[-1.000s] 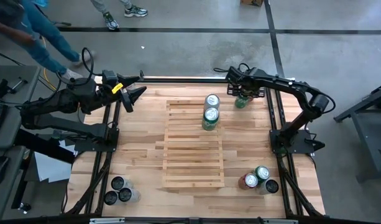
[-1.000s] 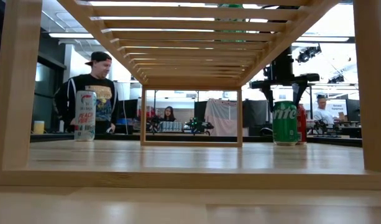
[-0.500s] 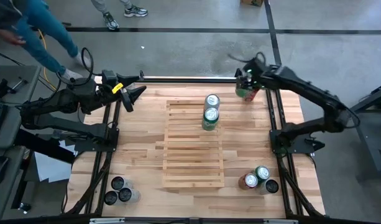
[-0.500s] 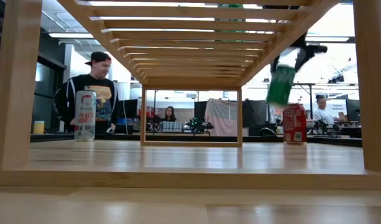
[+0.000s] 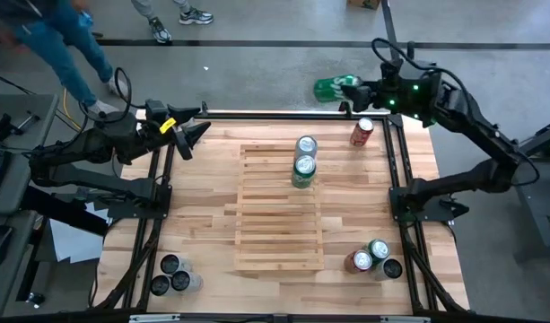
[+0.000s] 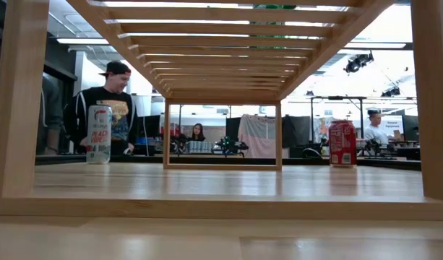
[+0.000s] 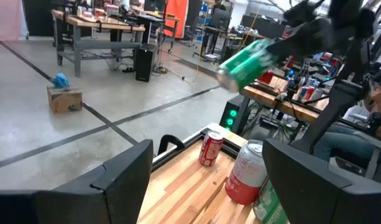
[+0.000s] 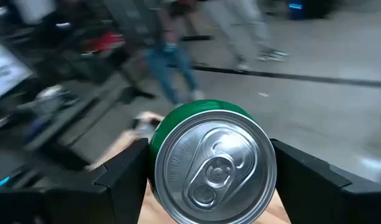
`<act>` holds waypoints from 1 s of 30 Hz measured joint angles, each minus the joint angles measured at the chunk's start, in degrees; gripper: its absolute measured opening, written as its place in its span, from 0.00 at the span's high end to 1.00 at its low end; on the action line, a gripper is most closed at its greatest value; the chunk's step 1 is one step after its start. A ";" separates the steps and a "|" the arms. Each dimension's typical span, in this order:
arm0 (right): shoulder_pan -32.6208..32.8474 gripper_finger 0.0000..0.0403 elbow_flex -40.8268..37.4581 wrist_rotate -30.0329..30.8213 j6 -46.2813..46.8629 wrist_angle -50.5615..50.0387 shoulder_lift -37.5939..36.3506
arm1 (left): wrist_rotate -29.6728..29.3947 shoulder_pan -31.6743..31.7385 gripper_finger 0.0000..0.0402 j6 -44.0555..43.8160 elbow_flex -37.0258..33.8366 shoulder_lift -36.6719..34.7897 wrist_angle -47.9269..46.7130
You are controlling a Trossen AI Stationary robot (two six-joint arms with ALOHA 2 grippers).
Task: Place canned beverage on shelf
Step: Put the top green soda can on the shelf aligned with the other green soda can
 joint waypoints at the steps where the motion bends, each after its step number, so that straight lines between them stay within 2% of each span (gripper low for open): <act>1: 1.87 0.31 1.24 -0.03 -0.80 0.51 0.86 | 0.07 -0.03 0.27 0.32 0.00 0.02 0.34; 3: 5.64 0.31 3.27 -0.08 -2.11 1.51 2.72 | 2.19 -0.11 0.27 0.79 0.00 0.26 2.30; 7: 12.48 0.31 6.60 -0.12 -3.78 2.02 6.65 | 11.61 -0.13 0.27 2.52 0.00 2.17 8.34; 15: 21.94 0.31 10.79 -1.55 -5.00 1.97 15.46 | 23.57 -1.72 0.27 4.88 -0.01 11.02 12.54; 24: 25.82 0.31 13.18 -7.45 -3.48 2.06 21.83 | 26.34 -2.79 0.27 6.82 3.57 18.26 12.29; 30: 26.34 0.31 13.47 -7.67 -3.69 2.24 23.22 | 31.79 -2.78 0.27 5.06 6.23 21.21 7.61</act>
